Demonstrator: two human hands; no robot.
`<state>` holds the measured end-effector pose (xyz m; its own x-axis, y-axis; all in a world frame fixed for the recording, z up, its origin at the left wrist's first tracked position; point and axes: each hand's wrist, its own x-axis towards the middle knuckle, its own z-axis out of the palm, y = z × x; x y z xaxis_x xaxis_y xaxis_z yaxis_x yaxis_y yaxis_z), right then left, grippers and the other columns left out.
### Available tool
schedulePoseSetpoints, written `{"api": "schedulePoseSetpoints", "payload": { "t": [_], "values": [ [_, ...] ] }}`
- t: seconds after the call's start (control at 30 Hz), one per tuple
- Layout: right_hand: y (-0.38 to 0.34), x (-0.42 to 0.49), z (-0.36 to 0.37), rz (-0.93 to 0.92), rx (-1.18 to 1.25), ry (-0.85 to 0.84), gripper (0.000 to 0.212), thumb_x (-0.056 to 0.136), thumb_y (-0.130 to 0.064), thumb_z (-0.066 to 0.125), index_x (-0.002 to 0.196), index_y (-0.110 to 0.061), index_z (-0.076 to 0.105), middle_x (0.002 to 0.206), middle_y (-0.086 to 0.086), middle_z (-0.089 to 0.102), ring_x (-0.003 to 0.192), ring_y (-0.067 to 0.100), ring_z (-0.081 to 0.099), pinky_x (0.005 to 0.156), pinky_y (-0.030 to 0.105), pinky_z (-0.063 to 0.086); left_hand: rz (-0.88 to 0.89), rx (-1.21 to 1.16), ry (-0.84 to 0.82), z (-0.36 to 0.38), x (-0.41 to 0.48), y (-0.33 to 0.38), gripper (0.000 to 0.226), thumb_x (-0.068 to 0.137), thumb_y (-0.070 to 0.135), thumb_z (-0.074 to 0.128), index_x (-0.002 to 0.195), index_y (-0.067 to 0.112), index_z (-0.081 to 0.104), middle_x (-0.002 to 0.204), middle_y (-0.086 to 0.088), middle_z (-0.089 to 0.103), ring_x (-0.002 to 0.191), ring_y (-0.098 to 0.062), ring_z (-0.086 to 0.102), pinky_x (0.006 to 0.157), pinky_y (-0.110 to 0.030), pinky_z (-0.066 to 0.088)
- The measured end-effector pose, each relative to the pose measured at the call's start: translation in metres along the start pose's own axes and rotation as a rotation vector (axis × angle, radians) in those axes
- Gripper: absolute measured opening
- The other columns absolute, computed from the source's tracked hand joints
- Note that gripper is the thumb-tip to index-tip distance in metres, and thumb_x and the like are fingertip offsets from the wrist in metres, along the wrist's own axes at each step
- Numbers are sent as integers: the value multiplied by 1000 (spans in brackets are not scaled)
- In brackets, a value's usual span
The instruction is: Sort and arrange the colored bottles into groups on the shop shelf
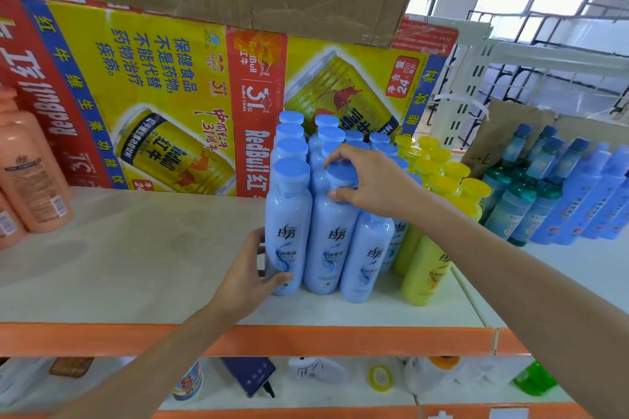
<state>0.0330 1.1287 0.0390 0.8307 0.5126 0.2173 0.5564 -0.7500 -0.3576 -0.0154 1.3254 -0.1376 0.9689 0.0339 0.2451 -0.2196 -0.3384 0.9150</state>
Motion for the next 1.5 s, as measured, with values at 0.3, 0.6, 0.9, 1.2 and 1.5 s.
{"api": "schedulePoseSetpoints", "payload": {
  "t": [0.3,0.6,0.9,1.2,1.5],
  "values": [
    [1,-1,1,26,-7,15,41,78,-30,71,113,-22,51,109,9,61,97,25,59,83,39,47,6,13,-13,0,0,1,67,72,16,76,122,32,34,115,24,49,111,1,49,83,-29,54],
    [1,-3,-2,41,18,14,42,78,-30,71,114,-20,52,113,11,61,107,28,57,90,45,45,1,-17,-18,0,0,2,66,72,14,76,120,33,35,115,23,48,111,0,49,75,-27,56],
    [-2,0,0,27,-12,21,42,79,-30,70,114,-20,50,103,11,62,77,19,58,71,33,46,39,53,-11,-1,2,-4,70,71,21,78,122,36,33,118,22,48,112,9,46,82,-24,51],
    [-6,2,0,36,-38,18,43,79,-32,70,115,-19,51,111,10,61,94,27,61,80,37,48,85,94,0,4,2,-9,74,68,12,79,118,36,31,117,22,33,104,20,42,77,-20,52],
    [-4,-1,-6,39,-4,32,42,78,-31,71,113,-17,54,111,9,62,105,25,58,90,41,45,55,85,-7,4,2,-12,70,69,17,79,119,33,33,113,28,33,105,4,48,82,-33,56]
  ]
}}
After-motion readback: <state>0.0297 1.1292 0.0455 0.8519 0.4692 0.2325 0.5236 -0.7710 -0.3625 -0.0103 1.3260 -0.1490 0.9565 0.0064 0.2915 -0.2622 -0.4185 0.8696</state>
